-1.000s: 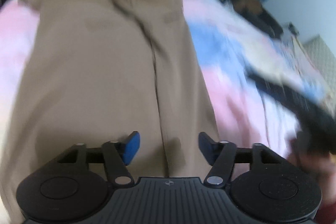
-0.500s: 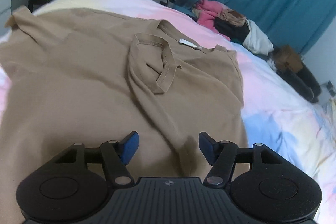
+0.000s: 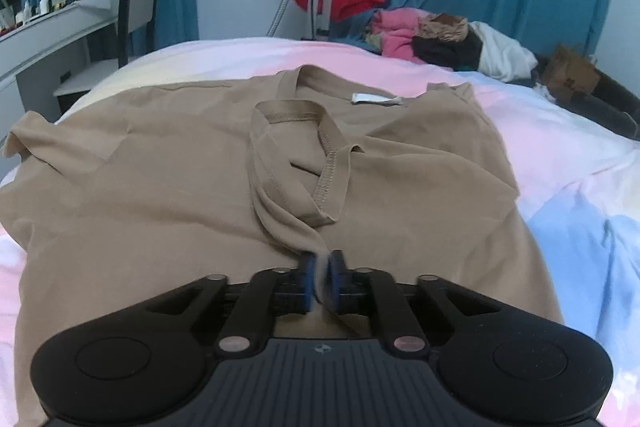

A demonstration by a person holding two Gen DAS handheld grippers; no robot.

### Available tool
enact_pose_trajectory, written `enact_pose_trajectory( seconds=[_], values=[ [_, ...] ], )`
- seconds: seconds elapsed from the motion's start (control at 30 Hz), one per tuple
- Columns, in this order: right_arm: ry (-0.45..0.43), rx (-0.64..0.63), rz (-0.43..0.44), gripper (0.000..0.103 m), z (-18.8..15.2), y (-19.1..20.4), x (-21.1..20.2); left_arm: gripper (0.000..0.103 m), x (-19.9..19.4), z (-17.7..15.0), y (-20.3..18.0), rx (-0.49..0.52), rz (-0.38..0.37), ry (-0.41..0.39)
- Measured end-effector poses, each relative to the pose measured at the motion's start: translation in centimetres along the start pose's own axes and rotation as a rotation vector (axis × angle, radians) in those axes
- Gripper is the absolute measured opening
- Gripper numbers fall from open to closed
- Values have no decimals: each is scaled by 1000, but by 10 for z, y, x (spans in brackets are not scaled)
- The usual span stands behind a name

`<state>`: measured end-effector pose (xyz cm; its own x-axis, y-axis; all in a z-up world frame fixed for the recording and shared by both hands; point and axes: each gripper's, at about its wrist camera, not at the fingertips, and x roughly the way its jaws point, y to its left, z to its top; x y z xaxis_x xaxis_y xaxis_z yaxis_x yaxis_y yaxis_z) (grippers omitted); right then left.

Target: Fold clothes

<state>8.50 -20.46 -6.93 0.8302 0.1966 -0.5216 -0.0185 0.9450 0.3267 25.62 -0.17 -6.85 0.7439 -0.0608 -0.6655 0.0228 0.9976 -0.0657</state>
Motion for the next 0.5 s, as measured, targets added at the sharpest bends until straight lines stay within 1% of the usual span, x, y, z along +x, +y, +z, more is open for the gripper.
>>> enact_pose_trajectory(
  seconds=[0.07,0.13,0.17,0.2,0.23,0.3,0.33,0.4,0.43,0.5],
  values=[
    [-13,-3,3,69,0,1,-2,23,-16,-2,-3,25,-21,-18],
    [-28,-6,7,69,1,2,-5,33,-36,-4,-7,55,-40,-41],
    [-37,-7,11,69,1,2,-7,45,-51,-8,-9,72,-45,-58],
    [-46,-8,14,69,1,2,-9,52,-66,-13,-11,89,-49,-75],
    [-55,-11,14,69,1,3,-12,54,-81,-17,-13,106,-55,-92],
    [-76,-19,12,69,2,3,-17,65,-111,-27,-14,126,-84,-108],
    [-86,-23,12,69,2,4,-19,68,-126,-33,-15,128,-91,-111],
    [-104,-28,12,69,3,5,-25,78,-154,-41,-16,139,-91,-117],
    [-114,-31,11,69,4,6,-28,82,-171,-45,-17,143,-80,-132],
    [-137,-38,8,69,5,8,-35,96,-203,-52,-19,149,-74,-168]
  ],
)
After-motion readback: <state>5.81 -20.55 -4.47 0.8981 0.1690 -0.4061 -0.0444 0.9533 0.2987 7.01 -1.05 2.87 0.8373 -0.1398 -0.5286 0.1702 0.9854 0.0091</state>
